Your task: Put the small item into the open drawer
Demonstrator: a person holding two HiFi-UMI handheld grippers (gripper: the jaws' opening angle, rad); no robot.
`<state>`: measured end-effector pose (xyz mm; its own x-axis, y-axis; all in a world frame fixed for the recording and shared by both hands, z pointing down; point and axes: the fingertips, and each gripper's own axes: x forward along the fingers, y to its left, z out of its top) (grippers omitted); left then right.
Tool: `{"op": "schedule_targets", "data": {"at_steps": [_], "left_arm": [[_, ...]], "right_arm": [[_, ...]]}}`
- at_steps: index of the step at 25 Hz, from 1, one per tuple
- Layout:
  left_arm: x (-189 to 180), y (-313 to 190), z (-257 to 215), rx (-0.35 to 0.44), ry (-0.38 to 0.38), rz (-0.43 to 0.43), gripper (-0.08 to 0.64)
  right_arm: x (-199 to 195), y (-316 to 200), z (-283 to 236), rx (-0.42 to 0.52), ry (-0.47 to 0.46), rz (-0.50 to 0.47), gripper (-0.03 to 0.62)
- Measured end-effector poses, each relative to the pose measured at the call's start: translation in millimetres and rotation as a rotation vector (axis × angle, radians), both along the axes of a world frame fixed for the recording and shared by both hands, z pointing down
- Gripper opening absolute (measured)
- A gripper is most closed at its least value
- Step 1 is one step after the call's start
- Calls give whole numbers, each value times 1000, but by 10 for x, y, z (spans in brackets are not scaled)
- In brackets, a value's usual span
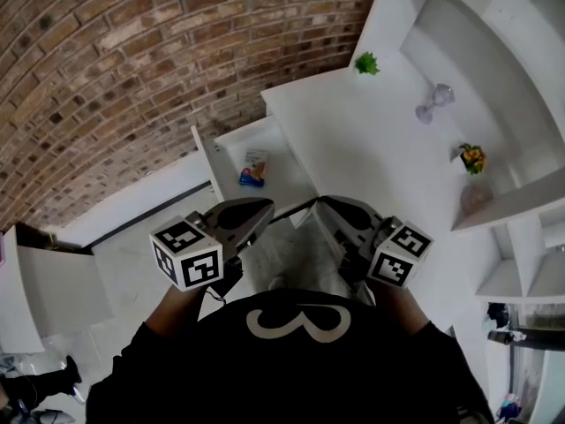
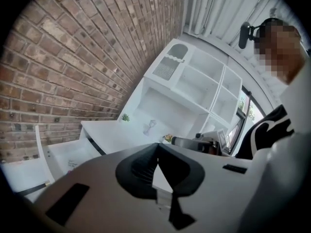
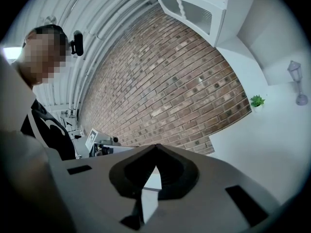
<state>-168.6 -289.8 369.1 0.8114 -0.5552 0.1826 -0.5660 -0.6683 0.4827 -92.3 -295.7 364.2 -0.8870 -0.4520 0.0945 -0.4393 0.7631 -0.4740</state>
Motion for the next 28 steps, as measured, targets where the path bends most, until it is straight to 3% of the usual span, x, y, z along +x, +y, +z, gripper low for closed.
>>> {"op": "schedule_targets", "data": {"at_steps": [28], "left_arm": [[24,-242,313,-44,-19,10,3]], "right_arm": [[-107,-154,291,-45,80,-18,9]]}}
